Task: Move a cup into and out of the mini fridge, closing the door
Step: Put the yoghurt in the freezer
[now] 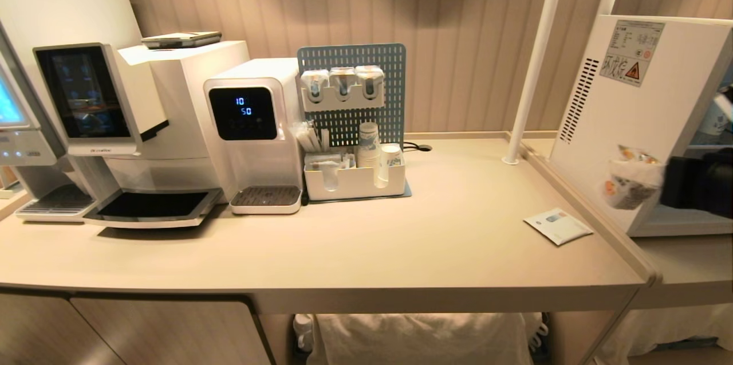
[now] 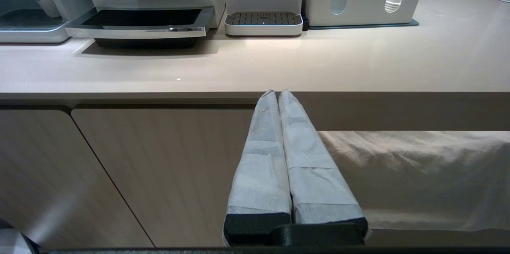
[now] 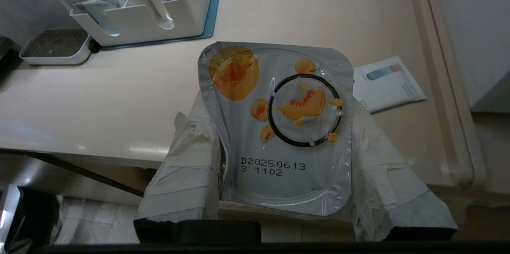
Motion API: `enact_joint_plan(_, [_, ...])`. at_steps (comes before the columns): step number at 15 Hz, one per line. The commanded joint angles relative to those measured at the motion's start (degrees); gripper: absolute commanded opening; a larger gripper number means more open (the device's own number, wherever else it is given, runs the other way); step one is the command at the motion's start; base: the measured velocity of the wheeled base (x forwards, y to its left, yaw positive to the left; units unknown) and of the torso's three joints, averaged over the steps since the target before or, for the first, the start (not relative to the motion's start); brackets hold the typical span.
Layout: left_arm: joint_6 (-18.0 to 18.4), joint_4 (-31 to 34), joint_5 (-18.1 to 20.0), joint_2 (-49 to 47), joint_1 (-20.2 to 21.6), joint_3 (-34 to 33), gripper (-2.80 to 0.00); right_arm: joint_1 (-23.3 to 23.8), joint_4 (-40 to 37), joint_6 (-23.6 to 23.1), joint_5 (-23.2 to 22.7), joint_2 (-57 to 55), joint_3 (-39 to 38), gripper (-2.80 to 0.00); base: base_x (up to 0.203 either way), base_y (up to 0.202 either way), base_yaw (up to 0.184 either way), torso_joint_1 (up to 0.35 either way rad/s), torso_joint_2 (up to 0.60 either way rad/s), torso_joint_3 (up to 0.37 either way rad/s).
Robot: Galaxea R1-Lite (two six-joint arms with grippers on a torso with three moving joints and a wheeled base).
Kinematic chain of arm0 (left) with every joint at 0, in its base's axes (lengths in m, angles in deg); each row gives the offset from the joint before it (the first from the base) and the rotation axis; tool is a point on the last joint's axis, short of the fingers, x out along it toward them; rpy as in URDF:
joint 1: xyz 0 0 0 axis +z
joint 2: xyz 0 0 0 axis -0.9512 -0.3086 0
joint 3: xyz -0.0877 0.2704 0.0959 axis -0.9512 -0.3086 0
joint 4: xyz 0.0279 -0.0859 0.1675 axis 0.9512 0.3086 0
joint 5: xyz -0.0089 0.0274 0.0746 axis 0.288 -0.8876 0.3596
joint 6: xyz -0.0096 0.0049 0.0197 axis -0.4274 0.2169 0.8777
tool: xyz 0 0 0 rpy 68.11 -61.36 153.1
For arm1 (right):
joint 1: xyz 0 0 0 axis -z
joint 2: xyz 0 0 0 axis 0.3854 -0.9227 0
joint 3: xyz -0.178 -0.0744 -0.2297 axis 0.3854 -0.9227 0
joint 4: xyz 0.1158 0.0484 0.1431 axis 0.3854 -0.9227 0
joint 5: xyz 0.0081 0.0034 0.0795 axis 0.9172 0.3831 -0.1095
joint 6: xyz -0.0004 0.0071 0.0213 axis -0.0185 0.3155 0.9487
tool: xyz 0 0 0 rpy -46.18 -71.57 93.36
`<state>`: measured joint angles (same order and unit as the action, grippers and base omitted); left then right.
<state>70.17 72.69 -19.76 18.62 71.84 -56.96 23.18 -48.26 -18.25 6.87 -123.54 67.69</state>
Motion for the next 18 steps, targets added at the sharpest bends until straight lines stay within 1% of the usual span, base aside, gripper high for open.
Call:
enact_joint_plan(1, [-0.1, 0.0, 0.0, 0.0, 0.0, -0.1, -2.8, -0.3, -10.1, 1.9, 3.0, 19.7, -0.4, -2.8, 0.0, 0.0, 0.0, 0.0, 0.0, 0.0])
enact_joint_plan(3, [0.0, 0.0, 0.0, 0.0, 0.0, -0.1, -2.8, -0.7, -21.5, 3.8, 6.4, 30.6, 0.1, -2.8, 0.0, 0.0, 0.0, 0.0, 0.0, 0.0])
enact_joint_plan(5, [0.0, 0.0, 0.0, 0.0, 0.0, 0.0, -2.8, -0.7, -32.8, 5.1, 8.3, 39.3, 0.7, -2.8, 0.0, 0.0, 0.0, 0.0, 0.0, 0.0])
enact_joint_plan(6, [0.0, -0.1, 0.0, 0.0, 0.0, -0.1, -2.8, -0.5, -36.6, 6.5, 8.8, 42.9, 0.5, -2.8, 0.0, 0.0, 0.0, 0.0, 0.0, 0.0])
enact_joint_plan(8, [0.0, 0.0, 0.0, 0.0, 0.0, -0.1, -2.8, 0.2, -41.6, 8.3, 9.5, 50.5, -1.6, -2.8, 0.0, 0.0, 0.0, 0.0, 0.0, 0.0])
enact_joint_plan(10, [0.0, -0.1, 0.0, 0.0, 0.0, -0.1, -2.8, 0.5, -43.6, 8.9, 10.0, 58.8, -5.5, -2.8, 0.0, 0.0, 0.0, 0.0, 0.0, 0.0])
enact_joint_plan(12, [0.0, 0.0, 0.0, 0.0, 0.0, -0.1, -2.8, 0.1, -41.7, 8.0, 10.3, 69.5, -10.9, -2.8, 0.0, 0.0, 0.0, 0.0, 0.0, 0.0])
enact_joint_plan(13, [0.0, -0.1, 0.0, 0.0, 0.0, -0.1, -2.8, -0.1, -38.9, 7.3, 11.8, 72.4, -13.6, -2.8, 0.0, 0.0, 0.0, 0.0, 0.0, 0.0])
enact_joint_plan(14, [0.0, 0.0, 0.0, 0.0, 0.0, 0.0, -2.8, -0.2, -33.1, 6.6, 14.9, 73.9, -18.8, -2.8, 0.0, 0.0, 0.0, 0.0, 0.0, 0.0])
enact_joint_plan(15, [0.0, 0.0, 0.0, 0.0, 0.0, -0.1, -2.8, -0.3, -25.6, 5.6, 17.0, 73.8, -23.9, -2.8, 0.0, 0.0, 0.0, 0.0, 0.0, 0.0])
enact_joint_plan(17, [0.0, 0.0, 0.0, 0.0, 0.0, 0.0, -2.8, -0.4, -11.7, 0.8, 18.9, 73.6, -34.7, -2.8, 0.0, 0.0, 0.0, 0.0, 0.0, 0.0])
enact_joint_plan(18, [0.0, 0.0, 0.0, 0.0, 0.0, 0.0, -2.8, -0.4, -7.5, -1.7, 19.0, 73.6, -39.5, -2.8, 0.0, 0.0, 0.0, 0.0, 0.0, 0.0])
